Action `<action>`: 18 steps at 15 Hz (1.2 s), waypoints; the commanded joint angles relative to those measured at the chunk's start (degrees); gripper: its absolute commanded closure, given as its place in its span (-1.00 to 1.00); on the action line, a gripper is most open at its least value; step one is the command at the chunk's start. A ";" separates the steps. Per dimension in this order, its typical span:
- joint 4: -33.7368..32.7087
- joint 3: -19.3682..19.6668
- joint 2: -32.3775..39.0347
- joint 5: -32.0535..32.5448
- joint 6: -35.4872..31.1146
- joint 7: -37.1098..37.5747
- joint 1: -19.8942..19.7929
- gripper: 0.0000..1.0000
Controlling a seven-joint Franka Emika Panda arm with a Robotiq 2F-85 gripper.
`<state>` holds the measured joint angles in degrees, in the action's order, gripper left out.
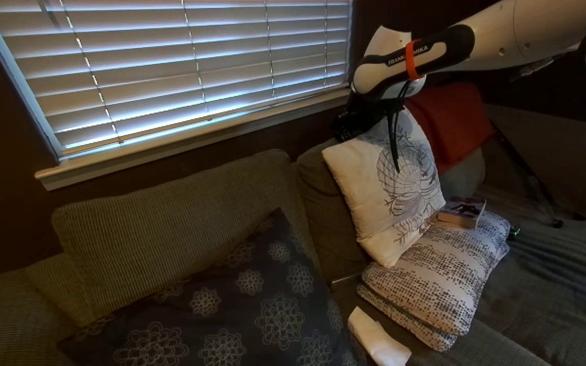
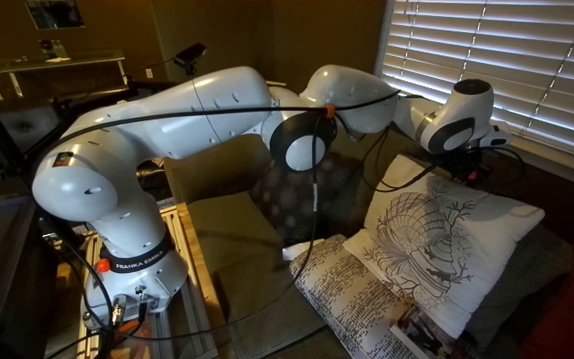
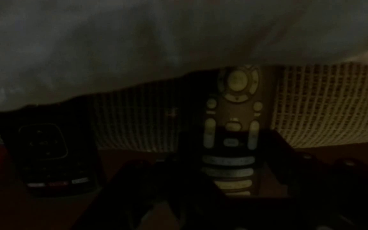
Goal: Move the remote forward
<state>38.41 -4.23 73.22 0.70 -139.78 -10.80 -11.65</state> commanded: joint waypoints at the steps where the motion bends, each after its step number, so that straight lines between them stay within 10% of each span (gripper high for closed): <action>1: -2.98 -1.11 1.59 -1.02 -0.54 0.10 -0.16 0.30; 18: -2.92 -4.91 -0.68 -1.51 -5.63 -0.91 -0.69 0.30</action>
<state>36.35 -7.67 73.03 0.20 -144.18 -10.83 -11.94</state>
